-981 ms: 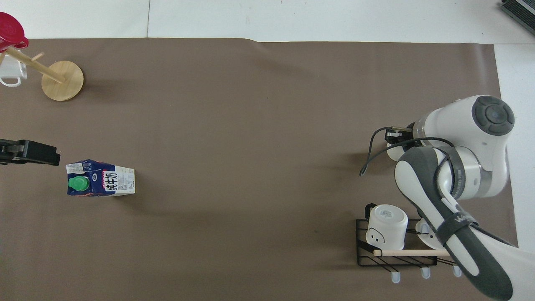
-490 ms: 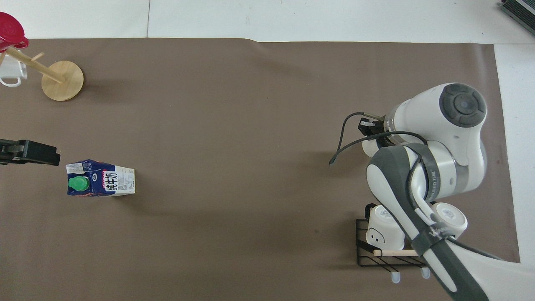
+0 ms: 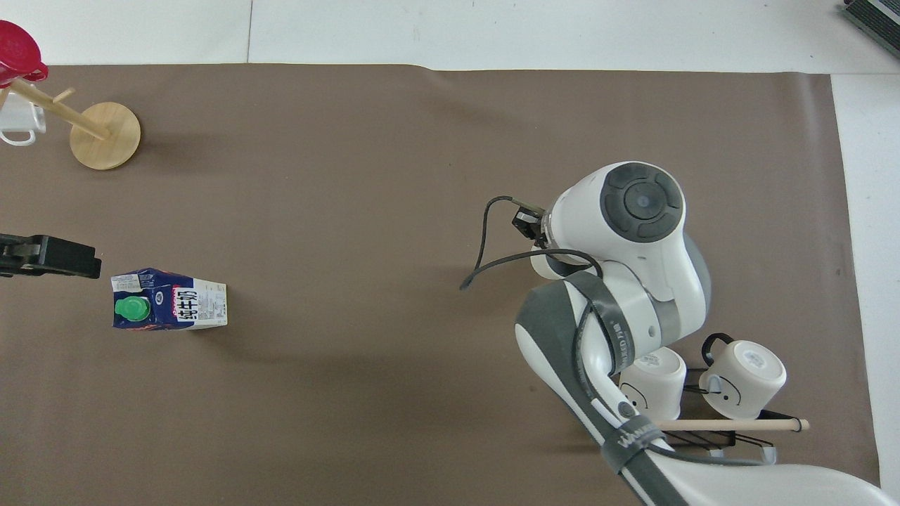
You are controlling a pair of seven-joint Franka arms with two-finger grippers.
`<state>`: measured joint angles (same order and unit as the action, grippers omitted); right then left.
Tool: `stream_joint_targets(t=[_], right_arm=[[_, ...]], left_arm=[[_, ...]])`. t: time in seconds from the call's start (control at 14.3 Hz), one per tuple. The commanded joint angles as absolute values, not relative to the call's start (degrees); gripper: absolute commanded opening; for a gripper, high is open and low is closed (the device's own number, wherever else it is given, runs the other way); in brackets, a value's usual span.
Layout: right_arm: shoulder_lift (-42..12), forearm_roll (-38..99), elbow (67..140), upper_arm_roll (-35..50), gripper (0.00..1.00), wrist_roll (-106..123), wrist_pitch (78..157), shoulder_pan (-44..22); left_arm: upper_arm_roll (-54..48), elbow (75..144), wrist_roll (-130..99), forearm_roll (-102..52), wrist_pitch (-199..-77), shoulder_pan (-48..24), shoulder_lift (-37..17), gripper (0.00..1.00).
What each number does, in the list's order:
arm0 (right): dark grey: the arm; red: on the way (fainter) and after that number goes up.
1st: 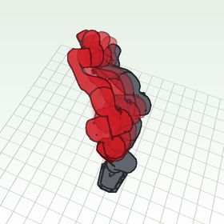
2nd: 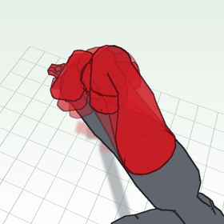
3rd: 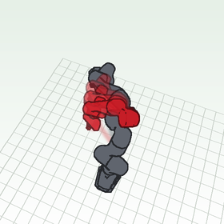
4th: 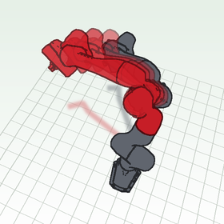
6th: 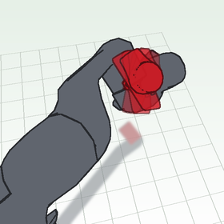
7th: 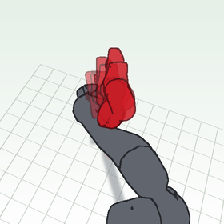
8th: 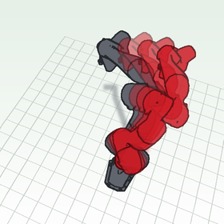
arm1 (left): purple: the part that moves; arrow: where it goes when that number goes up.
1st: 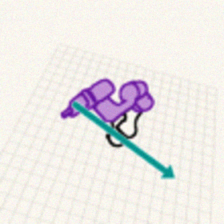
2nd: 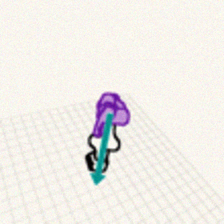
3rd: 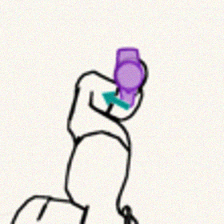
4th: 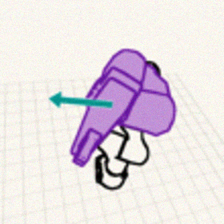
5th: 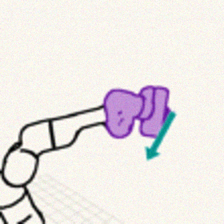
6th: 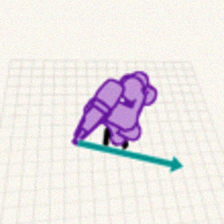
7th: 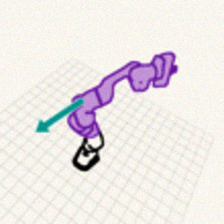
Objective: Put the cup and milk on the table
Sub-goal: 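Lift the white mug with the right gripper and carry it toward the table center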
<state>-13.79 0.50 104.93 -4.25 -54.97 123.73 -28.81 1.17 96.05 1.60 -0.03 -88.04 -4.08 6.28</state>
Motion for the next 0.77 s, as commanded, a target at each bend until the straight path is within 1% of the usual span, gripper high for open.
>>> stream_joint_targets(t=[0.0, 0.07, 0.21, 0.7], right_arm=[[-19.49, 0.44, 98.64, -4.57, 0.0, -61.49, 122.43, -32.5], [-21.77, -0.26, 95.48, -4.57, 0.0, -63.87, 121.91, -33.65], [-24.34, -1.31, 92.3, -4.57, 0.0, -66.17, 120.41, -35.32], [-25.57, -2.8, 92.55, -4.4, 0.0, -67.5, 121.81, -36.91]], left_arm=[[0.97, 94.83, 1.93, -0.18, -86.84, -3.52, 6.15, 1.0], [0.97, 94.83, 1.93, -0.18, -86.84, -3.52, 6.15, 1.0], [0.97, 94.83, 1.93, -0.18, -86.84, -3.52, 6.15, 1.0], [0.97, 94.83, 1.93, -0.18, -86.84, -3.52, 6.15, 1.0]])
